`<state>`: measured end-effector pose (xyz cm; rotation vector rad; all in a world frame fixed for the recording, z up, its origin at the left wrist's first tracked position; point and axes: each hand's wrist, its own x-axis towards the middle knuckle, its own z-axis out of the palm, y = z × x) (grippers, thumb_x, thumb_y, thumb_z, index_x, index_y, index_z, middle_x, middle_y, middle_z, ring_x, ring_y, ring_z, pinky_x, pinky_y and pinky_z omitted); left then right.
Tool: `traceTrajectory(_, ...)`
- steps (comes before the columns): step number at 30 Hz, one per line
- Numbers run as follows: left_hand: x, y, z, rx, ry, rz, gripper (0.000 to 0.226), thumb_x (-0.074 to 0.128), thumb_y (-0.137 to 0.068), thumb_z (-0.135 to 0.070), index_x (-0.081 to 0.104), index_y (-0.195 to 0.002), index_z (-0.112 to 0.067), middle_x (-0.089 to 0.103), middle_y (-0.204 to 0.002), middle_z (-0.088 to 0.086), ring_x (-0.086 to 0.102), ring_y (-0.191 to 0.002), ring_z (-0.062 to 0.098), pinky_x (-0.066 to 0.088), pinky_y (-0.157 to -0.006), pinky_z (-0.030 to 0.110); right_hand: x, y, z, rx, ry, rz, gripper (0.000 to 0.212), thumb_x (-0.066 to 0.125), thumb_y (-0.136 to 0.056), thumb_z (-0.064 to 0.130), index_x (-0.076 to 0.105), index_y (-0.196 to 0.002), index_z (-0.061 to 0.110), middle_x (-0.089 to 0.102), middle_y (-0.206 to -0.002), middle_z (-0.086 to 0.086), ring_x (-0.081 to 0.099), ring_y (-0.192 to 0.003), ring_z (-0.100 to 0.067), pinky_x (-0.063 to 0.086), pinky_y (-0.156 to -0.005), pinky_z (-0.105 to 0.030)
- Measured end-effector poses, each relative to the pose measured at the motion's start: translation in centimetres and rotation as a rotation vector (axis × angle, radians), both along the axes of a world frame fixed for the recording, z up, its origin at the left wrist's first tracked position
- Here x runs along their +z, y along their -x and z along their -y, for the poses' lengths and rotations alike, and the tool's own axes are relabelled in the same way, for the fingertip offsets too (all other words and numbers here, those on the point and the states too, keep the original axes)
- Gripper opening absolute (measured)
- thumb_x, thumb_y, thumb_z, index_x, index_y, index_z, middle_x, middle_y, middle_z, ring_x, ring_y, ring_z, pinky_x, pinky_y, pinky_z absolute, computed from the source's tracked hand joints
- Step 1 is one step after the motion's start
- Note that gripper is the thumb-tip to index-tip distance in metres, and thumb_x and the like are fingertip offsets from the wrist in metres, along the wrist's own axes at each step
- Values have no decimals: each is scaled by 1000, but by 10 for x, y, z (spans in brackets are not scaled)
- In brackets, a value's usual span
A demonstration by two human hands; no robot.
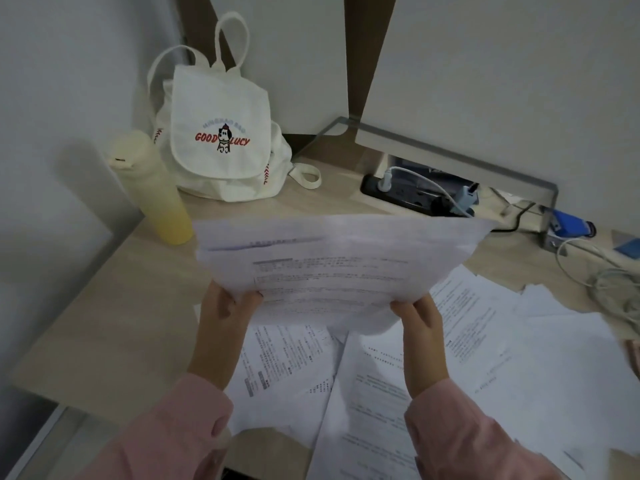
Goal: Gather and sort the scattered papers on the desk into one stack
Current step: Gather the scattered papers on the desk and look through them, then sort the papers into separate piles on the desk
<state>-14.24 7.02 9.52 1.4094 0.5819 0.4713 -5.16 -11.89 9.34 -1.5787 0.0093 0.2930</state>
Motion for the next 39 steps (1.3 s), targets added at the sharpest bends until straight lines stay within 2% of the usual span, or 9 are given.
traceTrajectory(5,-18,-5,15,-80,67,-107,31,48,-87,9,56,-108,-12,63,-93,-6,63,-79,-6,48,-64,4,-16,7,1,-15,77,-172,30,44,-85,-7,58,-90,19,61,-86,7,56,-82,-9,43,-64,-13)
traceTrajectory(8,-13,-11,18,-89,68,-70,35,46,-86,11,55,-112,-11,64,-96,-8,62,-77,-12,48,-65,5,-13,6,3,-74,33,-171,27,43,-85,-7,59,-91,14,61,-82,6,59,-69,2,45,-55,-8)
traceTrajectory(14,-27,-14,23,-148,73,-193,36,48,-91,-1,50,-118,-25,58,-100,-20,58,-86,-11,45,-70,4,-20,8,11,-113,37,-265,31,42,-87,-4,60,-83,20,62,-85,4,56,-80,-14,43,-66,-23)
traceTrajectory(17,-31,-11,24,-221,63,-278,35,50,-91,-6,52,-102,-39,59,-99,-20,56,-95,-1,44,-87,19,-26,4,16,-165,55,-263,27,43,-87,-1,62,-94,16,64,-92,0,57,-84,-15,44,-69,-26)
traceTrajectory(20,-26,-8,18,-240,33,-322,19,55,-85,-20,55,-93,-37,64,-100,-7,62,-95,16,48,-90,38,-27,2,19,-161,101,-239,20,44,-87,3,62,-92,12,62,-91,-6,55,-84,-22,44,-70,-29)
traceTrajectory(24,-26,-5,9,-235,20,-326,20,51,-92,-18,56,-95,-36,66,-99,-13,63,-91,7,50,-76,27,-33,-1,22,-142,197,-242,22,45,-88,3,59,-77,15,57,-80,-7,51,-74,-21,41,-62,-29)
traceTrajectory(27,-32,-5,15,-289,41,-349,19,47,-94,-15,56,-94,-31,66,-98,-12,63,-89,6,50,-75,21,-41,-5,34,-195,269,-229,19,47,-88,8,63,-84,16,61,-86,-8,54,-81,-24,43,-72,-31)
traceTrajectory(30,-40,-8,30,-325,50,-388,20,46,-95,-14,56,-92,-32,67,-98,-10,63,-91,6,50,-81,24,-43,-5,50,-242,286,-266,18,45,-88,7,62,-94,11,62,-86,-10,55,-77,-27,45,-65,-29)
traceTrajectory(39,-57,-31,109,-560,-5,-462,23,42,-96,-18,58,-89,-33,67,-98,-5,63,-96,17,51,-89,38,-52,9,145,-413,376,-319,16,47,-88,5,61,-94,9,60,-80,-11,52,-67,-23,43,-58,-25)
